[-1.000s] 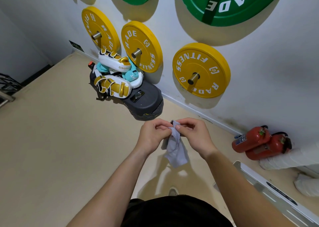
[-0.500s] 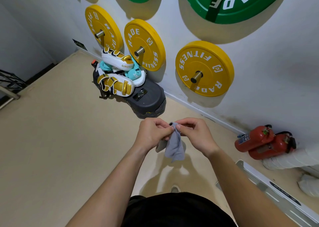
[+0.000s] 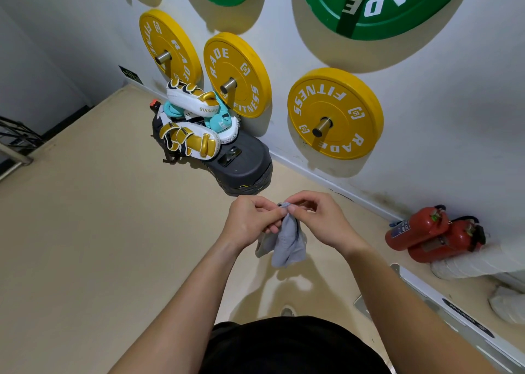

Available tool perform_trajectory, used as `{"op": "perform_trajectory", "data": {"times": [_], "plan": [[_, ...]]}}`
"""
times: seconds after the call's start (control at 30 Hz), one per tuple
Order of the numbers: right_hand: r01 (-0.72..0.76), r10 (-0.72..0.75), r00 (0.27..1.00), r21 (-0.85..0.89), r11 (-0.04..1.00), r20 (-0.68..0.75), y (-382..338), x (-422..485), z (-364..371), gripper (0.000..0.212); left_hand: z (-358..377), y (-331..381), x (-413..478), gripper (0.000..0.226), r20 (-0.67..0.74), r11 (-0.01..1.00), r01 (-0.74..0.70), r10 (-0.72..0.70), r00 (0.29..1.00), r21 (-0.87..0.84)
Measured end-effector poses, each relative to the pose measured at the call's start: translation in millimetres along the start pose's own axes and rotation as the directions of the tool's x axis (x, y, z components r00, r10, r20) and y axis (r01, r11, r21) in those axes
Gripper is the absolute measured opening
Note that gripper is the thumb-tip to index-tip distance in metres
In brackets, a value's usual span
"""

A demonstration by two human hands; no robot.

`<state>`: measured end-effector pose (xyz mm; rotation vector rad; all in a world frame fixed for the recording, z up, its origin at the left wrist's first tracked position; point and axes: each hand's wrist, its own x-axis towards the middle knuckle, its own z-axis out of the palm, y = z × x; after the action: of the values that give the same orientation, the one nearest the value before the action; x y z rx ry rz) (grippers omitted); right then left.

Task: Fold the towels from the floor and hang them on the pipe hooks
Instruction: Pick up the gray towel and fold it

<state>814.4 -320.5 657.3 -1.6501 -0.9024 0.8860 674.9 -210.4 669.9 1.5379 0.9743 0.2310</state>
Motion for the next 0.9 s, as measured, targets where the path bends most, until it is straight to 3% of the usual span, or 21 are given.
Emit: {"op": "perform_trajectory", "data": {"times": [0.17, 0.3, 0.43, 0.53, 0.77, 0.9], "plan": [[0.014, -0.013, 1.0, -0.08, 0.997, 0.018, -9, 9, -2, 0.017, -7, 0, -1, 0.039, 0.025, 1.0, -0.002, 0.002, 1.0, 0.003], [0.023, -0.019, 0.999, -0.102, 0.995, 0.039, -19, 12, -4, 0.019, -13, -3, 6, 0.018, -0.101, 0.995, -0.097, 0.098, 0.99, 0.015], [0.046, -0.04, 0.998, -0.117, 0.992, 0.048, -26, 14, -5, 0.016, -12, 6, 7, 0.018, 0.03, 0.976, -0.214, 0.215, 0.976, -0.027], [0.069, -0.062, 0.997, -0.145, 0.987, 0.055, -30, 15, -6, 0.014, -6, 10, 5, 0.011, 0.041, 0.962, -0.264, 0.267, 0.963, -0.075], [0.137, -0.127, 0.99, -0.248, 0.959, 0.059, -37, 17, -15, 0.021, -3, 8, 8, 0.007, 0.001, 0.967, -0.254, 0.254, 0.967, -0.012], [0.163, -0.158, 0.987, -0.271, 0.949, 0.041, -45, 21, -21, 0.017, -9, -6, 15, 0.019, -0.031, 0.978, -0.195, 0.197, 0.98, 0.07]]}}
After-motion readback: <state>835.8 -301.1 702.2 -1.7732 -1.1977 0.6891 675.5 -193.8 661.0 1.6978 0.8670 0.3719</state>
